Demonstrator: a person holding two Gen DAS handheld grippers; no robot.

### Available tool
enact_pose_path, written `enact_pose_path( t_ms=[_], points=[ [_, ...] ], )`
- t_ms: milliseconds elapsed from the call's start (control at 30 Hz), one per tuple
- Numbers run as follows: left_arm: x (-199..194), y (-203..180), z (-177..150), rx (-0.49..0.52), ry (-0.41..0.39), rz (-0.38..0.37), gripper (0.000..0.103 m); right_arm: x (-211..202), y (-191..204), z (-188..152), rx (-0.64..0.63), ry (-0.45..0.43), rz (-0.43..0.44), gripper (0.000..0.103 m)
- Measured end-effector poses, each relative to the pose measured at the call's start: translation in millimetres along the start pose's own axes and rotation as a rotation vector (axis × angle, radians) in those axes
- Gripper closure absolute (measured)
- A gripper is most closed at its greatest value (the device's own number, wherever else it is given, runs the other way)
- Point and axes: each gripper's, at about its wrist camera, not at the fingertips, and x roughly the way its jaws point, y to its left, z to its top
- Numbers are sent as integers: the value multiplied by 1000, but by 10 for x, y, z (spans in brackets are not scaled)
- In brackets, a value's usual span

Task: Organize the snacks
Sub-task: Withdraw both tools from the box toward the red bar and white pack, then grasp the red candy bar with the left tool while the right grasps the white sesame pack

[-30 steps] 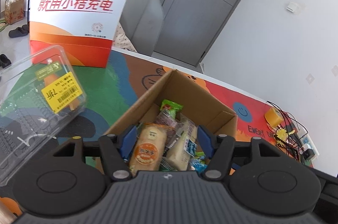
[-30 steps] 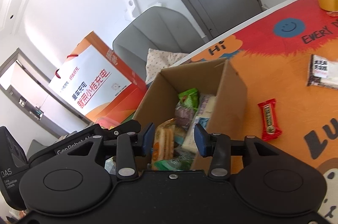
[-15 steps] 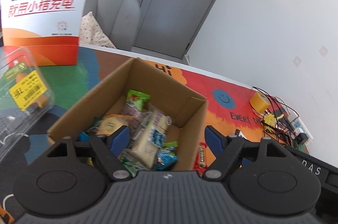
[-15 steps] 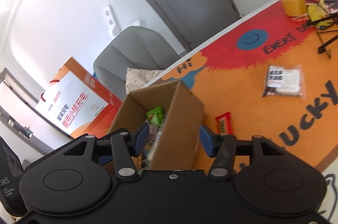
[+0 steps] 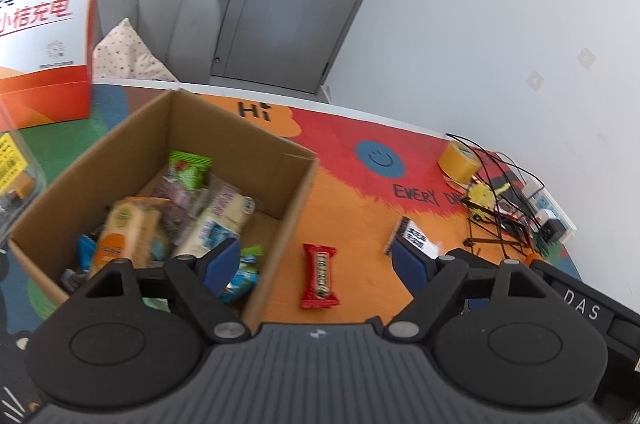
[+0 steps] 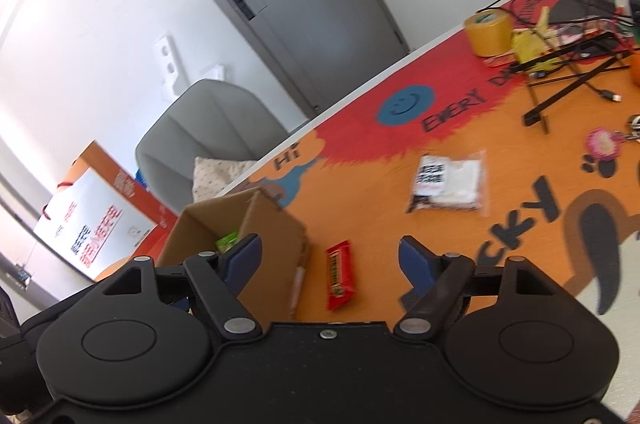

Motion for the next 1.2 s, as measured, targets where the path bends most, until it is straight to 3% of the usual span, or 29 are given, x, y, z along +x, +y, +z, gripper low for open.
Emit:
enact_pose_path(
  t_ms=[200,700,967,1200],
  points=[
    [91,-222,-53,27,12,-23,21,-68,-251,67,38,-19,-30,24],
    [450,-571,-219,59,44,30,25,13,-822,110,126,-20,-82,23],
    [741,-620,-333,68,70,70,37,64,-1035,94,151,-12,-86,23],
    [956,-592,-441,67,51,154,53,71,-1198,63,171,-5,-102,23]
  ],
)
